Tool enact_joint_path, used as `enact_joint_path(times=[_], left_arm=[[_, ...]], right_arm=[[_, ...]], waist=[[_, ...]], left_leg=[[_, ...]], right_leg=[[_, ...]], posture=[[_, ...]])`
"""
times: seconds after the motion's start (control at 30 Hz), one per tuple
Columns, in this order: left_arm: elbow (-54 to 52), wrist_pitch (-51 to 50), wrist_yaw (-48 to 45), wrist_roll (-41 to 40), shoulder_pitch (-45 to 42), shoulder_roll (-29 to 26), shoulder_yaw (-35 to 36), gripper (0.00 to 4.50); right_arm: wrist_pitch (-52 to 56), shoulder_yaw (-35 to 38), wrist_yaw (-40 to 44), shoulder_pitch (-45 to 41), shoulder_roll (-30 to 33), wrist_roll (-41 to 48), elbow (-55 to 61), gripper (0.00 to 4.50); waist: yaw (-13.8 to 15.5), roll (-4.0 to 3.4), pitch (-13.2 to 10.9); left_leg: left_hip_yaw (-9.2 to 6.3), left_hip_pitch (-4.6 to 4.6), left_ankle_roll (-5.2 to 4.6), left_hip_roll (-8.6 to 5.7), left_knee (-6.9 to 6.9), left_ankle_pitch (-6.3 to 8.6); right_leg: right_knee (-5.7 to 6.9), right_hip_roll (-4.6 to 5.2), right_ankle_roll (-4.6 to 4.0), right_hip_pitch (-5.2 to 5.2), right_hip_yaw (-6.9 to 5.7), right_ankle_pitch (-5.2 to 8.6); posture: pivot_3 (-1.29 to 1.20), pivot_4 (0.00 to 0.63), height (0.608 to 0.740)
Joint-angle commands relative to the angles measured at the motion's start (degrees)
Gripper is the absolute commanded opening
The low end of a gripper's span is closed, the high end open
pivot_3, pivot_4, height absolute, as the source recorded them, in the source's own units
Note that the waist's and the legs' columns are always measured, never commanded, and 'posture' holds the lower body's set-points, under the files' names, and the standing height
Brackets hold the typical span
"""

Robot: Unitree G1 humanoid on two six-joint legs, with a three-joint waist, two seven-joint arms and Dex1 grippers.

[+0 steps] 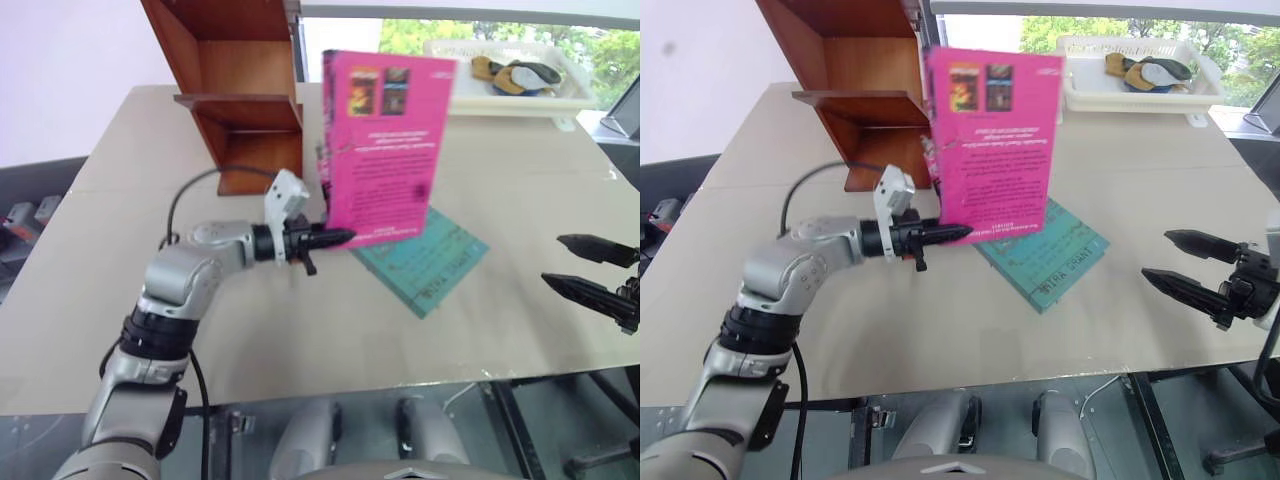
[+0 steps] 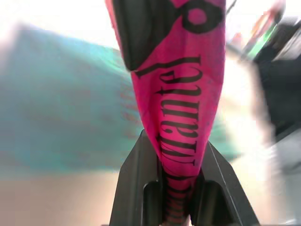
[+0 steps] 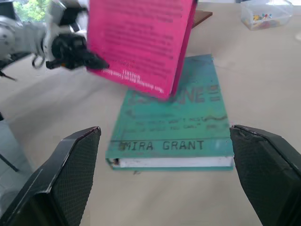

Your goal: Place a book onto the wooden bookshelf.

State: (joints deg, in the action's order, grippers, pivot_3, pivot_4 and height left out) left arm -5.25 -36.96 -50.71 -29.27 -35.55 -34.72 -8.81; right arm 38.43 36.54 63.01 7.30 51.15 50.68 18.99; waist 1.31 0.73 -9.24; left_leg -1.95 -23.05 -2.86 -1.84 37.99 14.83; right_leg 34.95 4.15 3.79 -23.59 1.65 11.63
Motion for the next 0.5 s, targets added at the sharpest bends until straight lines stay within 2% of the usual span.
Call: enact_joint_path(times=[0.03, 0.13, 0.27, 0.4, 0.5], left_arm=[[0.12, 12.03, 1.31, 8.57, -5.87, 1.86, -1.78, 0.18], [3.08, 24.15, 2.16, 19.64, -11.8, 0.92, -5.19, 0.18], [7.89, 34.73, 3.51, 29.58, -20.03, -0.31, -6.83, 0.18], [17.63, 46.93, 7.62, 46.63, -27.39, -7.22, -11.29, 0.18], [23.14, 50.09, 11.31, 53.37, -31.43, -9.4, -11.86, 0.18]], right_arm=[[-1.98, -0.28, -0.36, -1.15, -0.82, -0.29, 0.15, 4.5], [-2.54, -0.68, -0.93, -1.59, -1.42, -0.58, -0.12, 4.5], [-2.96, -0.96, -1.32, -1.67, -1.79, -0.8, -0.17, 4.5], [-3.05, -0.75, -1.59, -1.41, -2.2, -0.55, 0.2, 4.5], [-3.07, -0.08, -1.94, -2.33, -2.62, 0.77, -0.29, 4.5]], waist=[[0.08, 0.0, 0.0], [0.09, 0.01, -0.01], [0.09, 0.01, -0.01], [-0.33, 0.0, -0.01], [-0.47, 0.02, -0.04]], left_leg=[[-0.02, -0.04, 0.01, 0.02, -0.03, 0.0], [-0.05, -0.21, 0.15, 0.02, -0.04, -0.09], [-0.06, -0.7, 0.16, -0.03, 0.02, -0.1], [-0.05, -0.68, 0.13, -0.08, 0.04, -0.09], [-0.06, -0.63, -0.13, -0.09, 0.08, 0.05]], right_leg=[[-0.07, 0.01, 0.01, -0.02, -0.02, -0.01], [-0.16, 0.01, 0.23, -0.13, -0.06, -0.13], [-0.12, -0.1, 0.27, -0.62, -0.12, -0.16], [-0.09, -0.13, 0.29, -0.61, -0.13, -0.16], [-0.01, -0.17, 0.32, -0.56, -0.15, -0.17]], posture=[[0.0, 0.15, 0.74], [0.0, 0.15, 0.74], [0.0, 0.15, 0.74], [0.0, 0.15, 0.74], [0.0, 0.15, 0.74]])
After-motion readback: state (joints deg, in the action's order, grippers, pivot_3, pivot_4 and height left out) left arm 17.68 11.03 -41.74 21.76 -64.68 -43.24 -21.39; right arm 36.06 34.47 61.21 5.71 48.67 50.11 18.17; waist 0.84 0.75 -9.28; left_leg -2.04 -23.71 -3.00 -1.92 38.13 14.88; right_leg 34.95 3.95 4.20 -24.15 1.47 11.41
